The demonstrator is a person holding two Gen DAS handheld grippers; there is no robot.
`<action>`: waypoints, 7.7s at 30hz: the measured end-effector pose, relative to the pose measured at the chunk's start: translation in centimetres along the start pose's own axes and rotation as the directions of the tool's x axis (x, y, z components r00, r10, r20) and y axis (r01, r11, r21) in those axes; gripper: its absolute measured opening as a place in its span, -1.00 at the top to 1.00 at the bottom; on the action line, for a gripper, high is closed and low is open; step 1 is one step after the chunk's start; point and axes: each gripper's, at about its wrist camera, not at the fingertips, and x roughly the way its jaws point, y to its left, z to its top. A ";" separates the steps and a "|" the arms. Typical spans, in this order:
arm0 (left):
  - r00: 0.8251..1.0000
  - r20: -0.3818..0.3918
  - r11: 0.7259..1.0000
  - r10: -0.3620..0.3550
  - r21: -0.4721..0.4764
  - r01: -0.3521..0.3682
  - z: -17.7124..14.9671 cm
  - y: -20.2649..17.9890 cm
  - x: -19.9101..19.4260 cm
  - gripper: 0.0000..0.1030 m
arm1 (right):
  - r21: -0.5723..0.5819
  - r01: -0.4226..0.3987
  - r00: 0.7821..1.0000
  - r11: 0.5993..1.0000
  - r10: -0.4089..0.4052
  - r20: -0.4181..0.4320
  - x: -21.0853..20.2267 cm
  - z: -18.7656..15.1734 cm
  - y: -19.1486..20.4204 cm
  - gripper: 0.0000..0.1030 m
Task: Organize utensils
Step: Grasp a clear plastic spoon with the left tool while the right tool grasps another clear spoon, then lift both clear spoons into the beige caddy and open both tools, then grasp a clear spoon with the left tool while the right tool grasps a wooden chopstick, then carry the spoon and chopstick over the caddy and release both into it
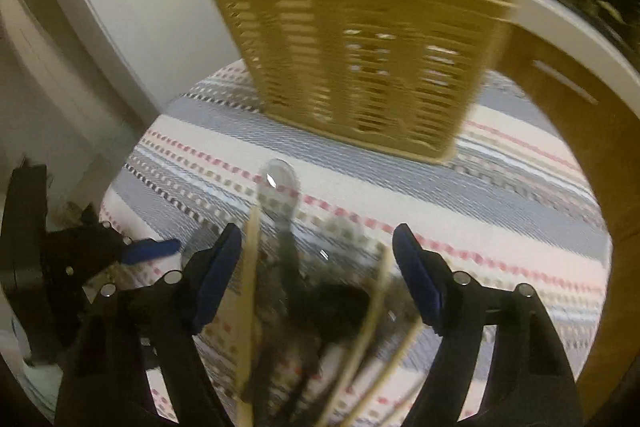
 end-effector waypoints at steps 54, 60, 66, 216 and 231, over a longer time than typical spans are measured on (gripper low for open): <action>0.951 0.192 0.956 -0.241 -0.124 0.267 0.4 6.2 -4.1 0.24 | -0.081 -0.182 0.955 0.980 0.196 0.224 -4.2 -1.0 1.2 0.42; 0.991 0.052 0.991 -0.120 -0.047 0.122 1.7 3.8 -1.6 0.13 | -0.065 -0.166 0.969 0.984 0.174 0.173 -2.2 -1.3 1.3 0.42; 0.999 -0.017 0.999 -0.034 -0.038 0.033 3.4 3.5 0.9 0.21 | -0.080 -0.178 0.965 0.981 0.190 0.180 -2.8 -1.4 1.5 0.42; 0.942 0.177 0.951 -0.286 -0.072 0.302 6.1 1.9 -3.2 0.42 | 0.008 0.168 0.930 0.986 -0.156 -0.332 6.1 -4.4 3.3 0.90; 0.823 0.524 0.965 -0.218 -0.009 0.261 9.3 3.9 -17.3 0.43 | 0.011 -0.018 0.984 1.000 0.015 0.175 -8.5 -2.8 1.1 0.92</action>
